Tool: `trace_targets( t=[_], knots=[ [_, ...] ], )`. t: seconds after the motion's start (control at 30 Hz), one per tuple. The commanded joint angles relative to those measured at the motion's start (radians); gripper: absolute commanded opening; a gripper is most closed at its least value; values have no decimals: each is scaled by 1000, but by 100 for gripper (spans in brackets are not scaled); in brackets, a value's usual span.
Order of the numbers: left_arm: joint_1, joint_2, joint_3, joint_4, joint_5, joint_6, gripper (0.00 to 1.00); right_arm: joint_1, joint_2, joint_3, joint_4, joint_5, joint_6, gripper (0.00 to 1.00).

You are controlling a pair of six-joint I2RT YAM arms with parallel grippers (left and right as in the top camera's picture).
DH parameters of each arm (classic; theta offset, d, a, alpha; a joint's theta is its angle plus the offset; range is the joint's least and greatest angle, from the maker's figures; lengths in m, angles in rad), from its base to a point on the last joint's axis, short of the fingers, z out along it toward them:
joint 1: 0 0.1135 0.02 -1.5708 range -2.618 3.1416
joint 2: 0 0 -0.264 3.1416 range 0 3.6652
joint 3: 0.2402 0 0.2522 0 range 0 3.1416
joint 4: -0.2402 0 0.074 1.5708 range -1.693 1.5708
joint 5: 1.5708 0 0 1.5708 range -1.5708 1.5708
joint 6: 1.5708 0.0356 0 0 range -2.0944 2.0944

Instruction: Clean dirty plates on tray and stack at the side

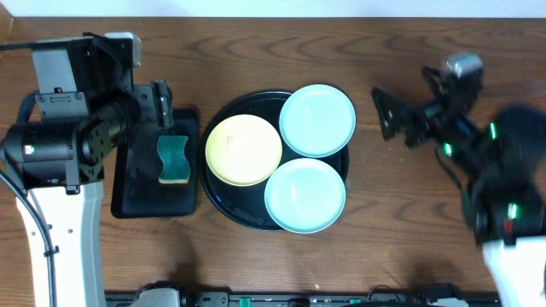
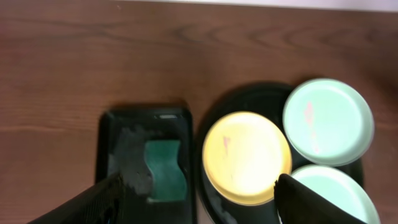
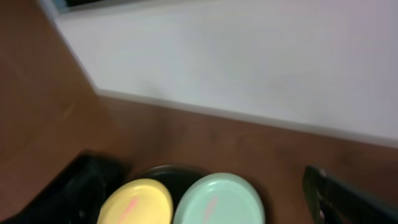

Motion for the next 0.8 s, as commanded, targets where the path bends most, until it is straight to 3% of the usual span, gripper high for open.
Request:
trace_targets(
  t=[0.0,0.13,0.37,0.43,0.47,0.5,0.57,0.77],
  knots=[
    [-4,6,27,-29,52,6,77,5,185,220,-186,-88,-49,99],
    [-4,7,26,-54,51,6,77,6,378,405,-375,-87,-135,99],
    [-4,7,26,-95,55,-10,77,6,537,417,-353,-105,-130,99],
    [-4,7,26,-100,55,-11,77,8,572,417,-349,-146,-67,99],
    [-4,7,26,-102,55,-10,77,13,591,417,-338,-156,-48,93],
    [-4,7,26,-103,55,-10,77,22,609,417,-333,-153,-20,75],
    [-4,7,26,-102,55,-10,77,47,645,417,-340,-134,61,68],
    [-4,18,24,-95,50,-17,77,184,719,418,-375,-4,259,67]
  ],
)
